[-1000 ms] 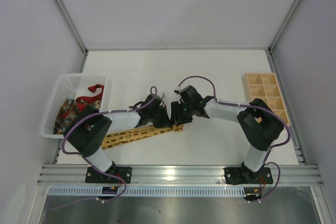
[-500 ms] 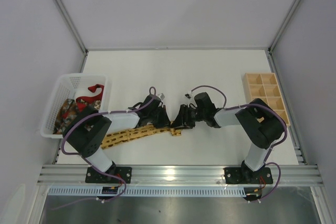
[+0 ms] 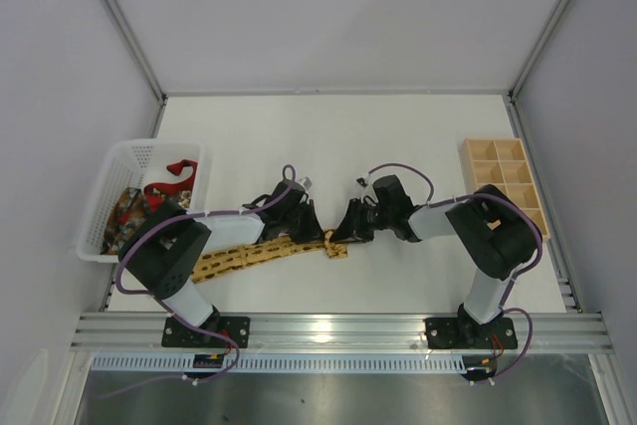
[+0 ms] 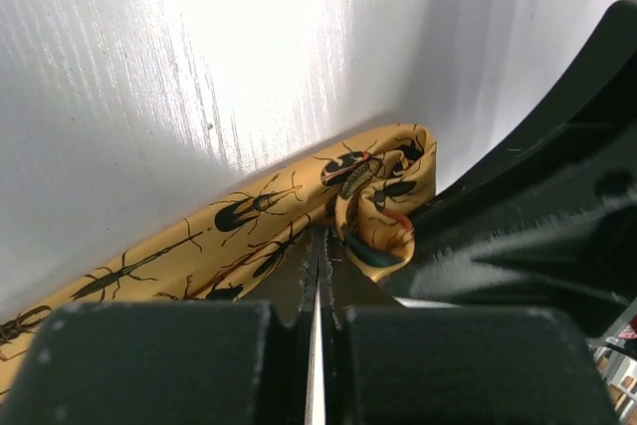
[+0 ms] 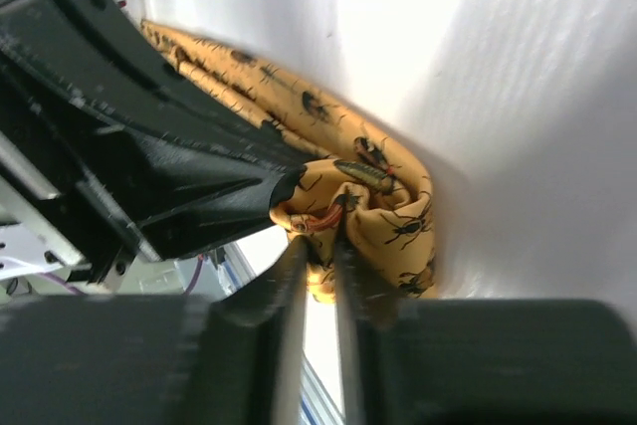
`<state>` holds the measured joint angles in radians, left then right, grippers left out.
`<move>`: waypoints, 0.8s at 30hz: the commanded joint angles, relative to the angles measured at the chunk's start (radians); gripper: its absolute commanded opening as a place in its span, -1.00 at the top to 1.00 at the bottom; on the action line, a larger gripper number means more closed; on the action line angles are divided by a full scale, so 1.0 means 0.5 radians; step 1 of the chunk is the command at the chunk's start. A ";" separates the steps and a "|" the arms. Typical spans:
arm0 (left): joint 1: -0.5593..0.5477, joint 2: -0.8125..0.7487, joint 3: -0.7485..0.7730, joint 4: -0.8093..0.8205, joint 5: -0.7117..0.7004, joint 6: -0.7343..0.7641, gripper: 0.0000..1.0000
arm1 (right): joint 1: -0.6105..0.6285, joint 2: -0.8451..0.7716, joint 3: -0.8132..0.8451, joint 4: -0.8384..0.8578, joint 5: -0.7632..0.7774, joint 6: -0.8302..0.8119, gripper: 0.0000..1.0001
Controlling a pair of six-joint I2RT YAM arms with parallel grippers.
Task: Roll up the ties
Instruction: Roll the tie
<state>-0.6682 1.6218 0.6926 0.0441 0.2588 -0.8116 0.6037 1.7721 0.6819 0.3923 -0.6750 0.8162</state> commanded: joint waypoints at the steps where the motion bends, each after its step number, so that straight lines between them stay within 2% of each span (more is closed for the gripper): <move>1: 0.005 -0.022 -0.038 -0.119 -0.106 0.043 0.99 | -0.026 0.064 0.066 -0.079 0.089 -0.071 0.67; 3: 0.002 -0.031 -0.038 -0.125 -0.100 0.049 0.99 | -0.026 0.070 0.072 -0.042 0.086 -0.062 0.73; 9: 0.005 -0.041 -0.032 -0.140 -0.094 0.068 0.99 | -0.029 0.125 0.124 -0.012 0.049 -0.028 0.71; 12: 0.005 -0.071 -0.041 -0.165 -0.113 0.083 0.99 | -0.023 0.107 0.121 -0.042 0.052 -0.058 0.57; 13: 0.005 -0.081 -0.038 -0.177 -0.125 0.086 0.99 | -0.020 0.094 0.124 -0.070 0.049 -0.065 0.38; 16: 0.005 -0.099 -0.020 -0.220 -0.156 0.108 0.99 | 0.004 0.024 0.121 -0.177 0.104 -0.126 0.20; 24: 0.005 -0.166 0.002 -0.281 -0.226 0.111 0.94 | 0.041 -0.084 0.118 -0.300 0.166 -0.184 0.11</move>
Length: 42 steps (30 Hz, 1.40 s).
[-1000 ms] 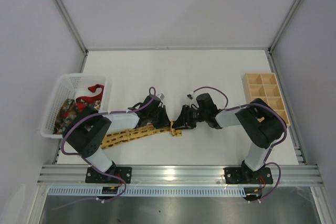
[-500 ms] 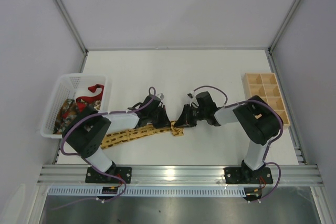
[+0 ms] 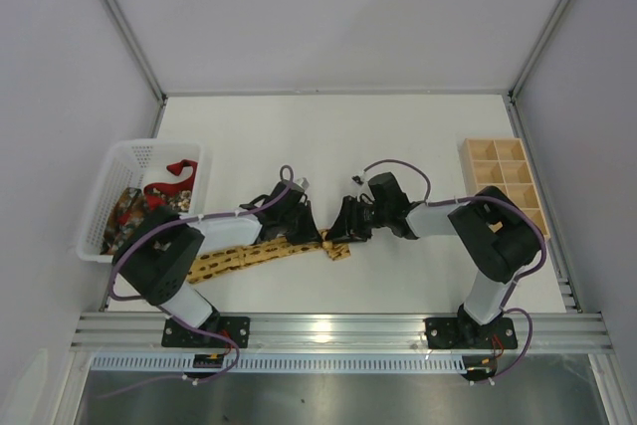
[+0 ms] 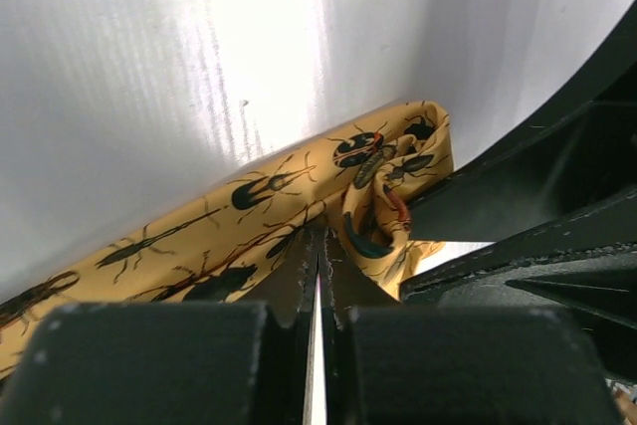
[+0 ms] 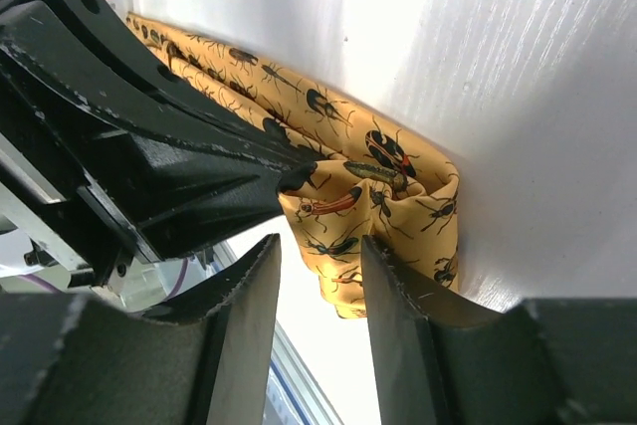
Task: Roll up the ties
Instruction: Roll the tie
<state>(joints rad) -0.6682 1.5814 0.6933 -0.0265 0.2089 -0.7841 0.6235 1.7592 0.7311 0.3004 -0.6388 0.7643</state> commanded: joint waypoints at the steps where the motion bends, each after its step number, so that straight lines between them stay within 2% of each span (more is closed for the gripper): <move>1: 0.005 -0.116 -0.006 -0.146 -0.141 0.050 0.92 | 0.002 -0.064 0.017 -0.101 0.090 -0.071 0.11; 7: 0.005 -0.242 -0.064 -0.134 -0.172 0.007 0.74 | -0.008 -0.058 0.001 -0.042 0.063 -0.041 0.10; 10: 0.005 -0.319 -0.061 -0.162 -0.218 0.001 0.74 | -0.005 -0.064 0.010 -0.039 0.060 -0.041 0.10; 12: 0.008 -0.417 -0.089 -0.113 -0.194 0.007 0.80 | -0.005 -0.076 0.010 -0.055 0.069 -0.053 0.11; 13: 0.014 -0.450 -0.092 -0.082 -0.166 0.010 0.94 | -0.005 -0.079 0.007 -0.067 0.078 -0.056 0.13; 14: 0.020 -0.475 -0.095 -0.015 -0.124 0.019 0.99 | -0.005 -0.079 0.010 -0.067 0.081 -0.062 0.14; 16: 0.020 -0.515 -0.080 0.022 -0.041 0.004 0.99 | -0.005 -0.079 0.007 -0.058 0.081 -0.053 0.20; 22: 0.029 -0.396 -0.009 0.126 0.217 -0.061 0.99 | -0.011 -0.088 0.010 -0.027 0.075 -0.010 0.25; 28: -0.001 -0.536 -0.181 0.237 0.300 -0.137 0.99 | -0.017 -0.076 0.029 -0.049 0.078 -0.004 0.29; 34: -0.148 -0.583 -0.304 0.271 0.248 -0.202 0.99 | -0.017 -0.079 0.053 -0.107 0.121 0.005 0.27; 42: -0.305 -0.307 -0.298 0.562 0.190 -0.331 0.99 | -0.005 -0.085 0.081 -0.165 0.155 0.094 0.25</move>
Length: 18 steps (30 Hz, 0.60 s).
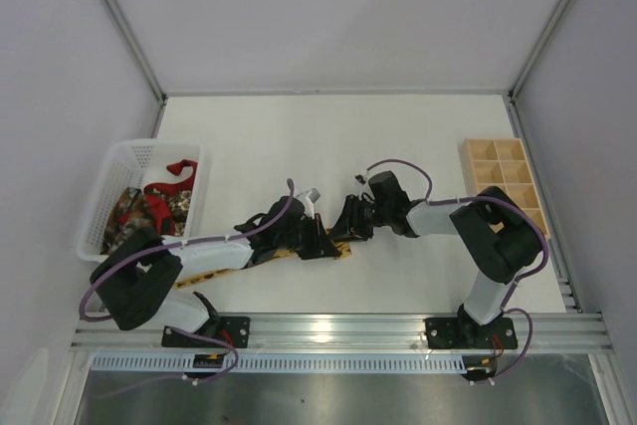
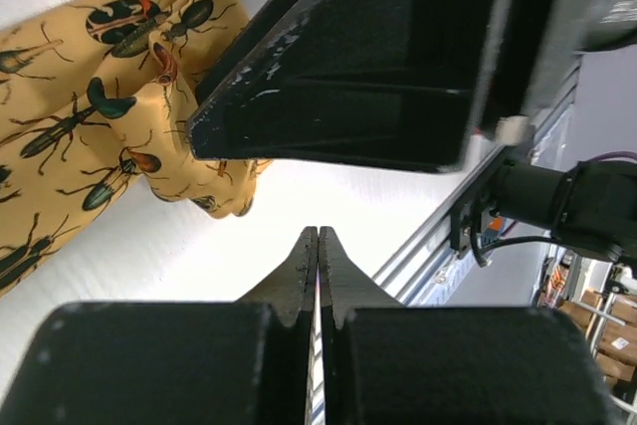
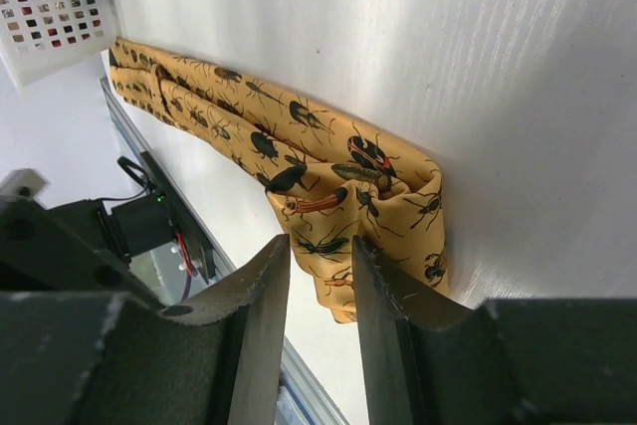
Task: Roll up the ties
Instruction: Roll the tie
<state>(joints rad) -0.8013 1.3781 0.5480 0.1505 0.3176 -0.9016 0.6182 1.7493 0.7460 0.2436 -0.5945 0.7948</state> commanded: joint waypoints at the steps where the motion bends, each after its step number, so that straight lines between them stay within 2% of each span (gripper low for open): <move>1: -0.054 0.137 0.011 0.217 -0.028 -0.093 0.99 | 0.009 -0.069 0.060 -0.070 0.069 0.042 0.25; 5: -0.069 0.247 0.048 0.230 -0.037 -0.074 0.99 | 0.015 -0.087 0.079 -0.119 0.082 0.067 0.24; 13: -0.085 0.260 0.058 0.104 -0.307 -0.022 0.99 | 0.052 -0.096 0.140 -0.257 0.097 0.107 0.19; 18: -0.085 0.321 0.073 0.129 -0.338 -0.059 0.99 | 0.061 -0.102 0.189 -0.343 0.085 0.122 0.13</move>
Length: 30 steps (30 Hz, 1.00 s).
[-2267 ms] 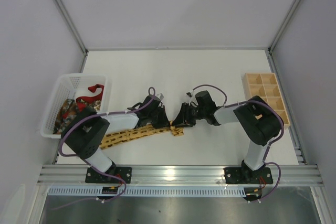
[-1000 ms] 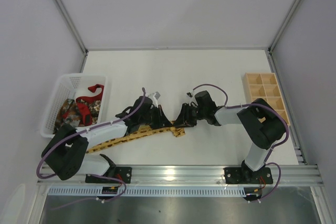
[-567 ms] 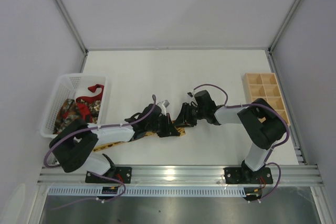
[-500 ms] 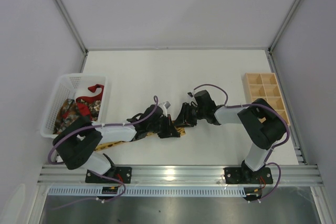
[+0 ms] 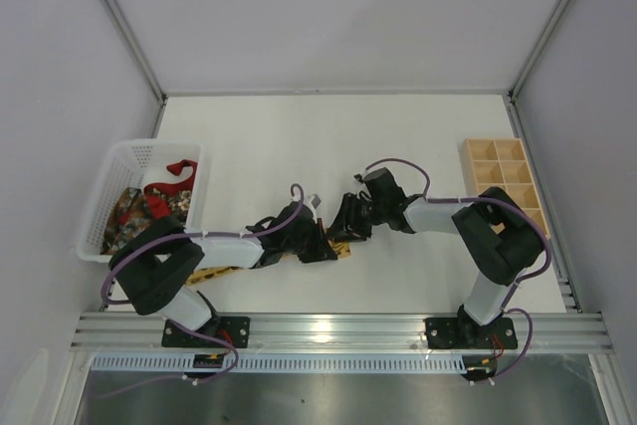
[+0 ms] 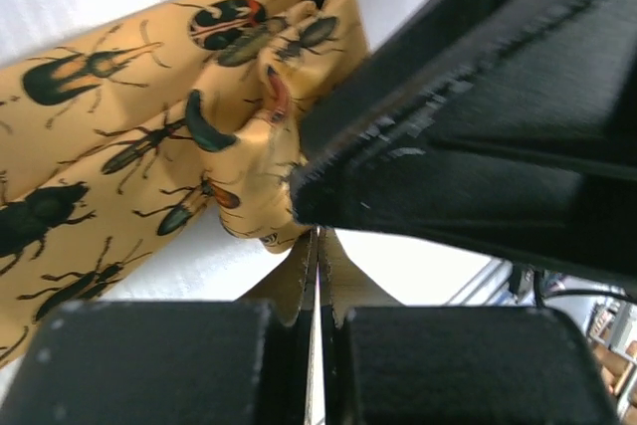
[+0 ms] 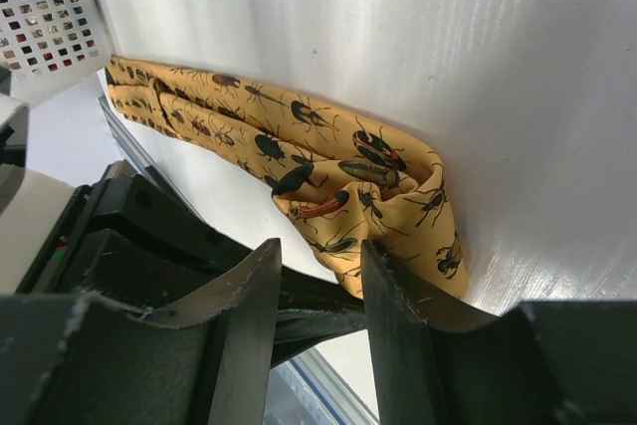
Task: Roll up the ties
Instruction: Roll the tie
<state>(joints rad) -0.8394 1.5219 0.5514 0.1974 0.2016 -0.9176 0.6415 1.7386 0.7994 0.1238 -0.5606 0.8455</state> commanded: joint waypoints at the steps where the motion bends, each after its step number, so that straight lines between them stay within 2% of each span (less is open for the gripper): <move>1: -0.009 0.036 0.072 0.026 -0.115 -0.024 1.00 | 0.015 -0.084 0.092 -0.116 0.017 0.012 0.12; 7: -0.002 0.000 0.091 -0.039 -0.198 -0.005 0.99 | -0.037 -0.127 0.217 -0.336 0.023 -0.105 0.07; 17: 0.025 0.006 0.118 -0.054 -0.210 0.004 0.99 | -0.080 -0.072 0.380 -0.490 -0.017 -0.221 0.06; 21: 0.037 -0.003 0.137 -0.082 -0.225 0.025 0.99 | -0.120 -0.105 0.515 -0.692 0.090 -0.439 0.07; 24: 0.053 0.003 0.137 -0.085 -0.222 0.025 0.99 | -0.206 -0.109 0.641 -0.849 0.216 -0.672 -0.03; 25: 0.053 0.000 0.137 -0.085 -0.225 0.025 0.99 | -0.227 -0.087 0.680 -0.897 0.219 -0.739 -0.18; 27: 0.056 0.000 0.137 -0.079 -0.228 0.028 0.99 | -0.273 -0.029 0.806 -0.922 0.204 -0.884 -0.31; 30: 0.059 0.018 0.155 -0.082 -0.222 0.034 0.99 | -0.347 0.173 1.054 -1.027 0.201 -0.994 -0.25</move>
<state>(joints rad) -0.8169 1.5330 0.5869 0.1505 0.1066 -0.9157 0.4957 1.7481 1.2057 -0.3229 -0.4824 0.4709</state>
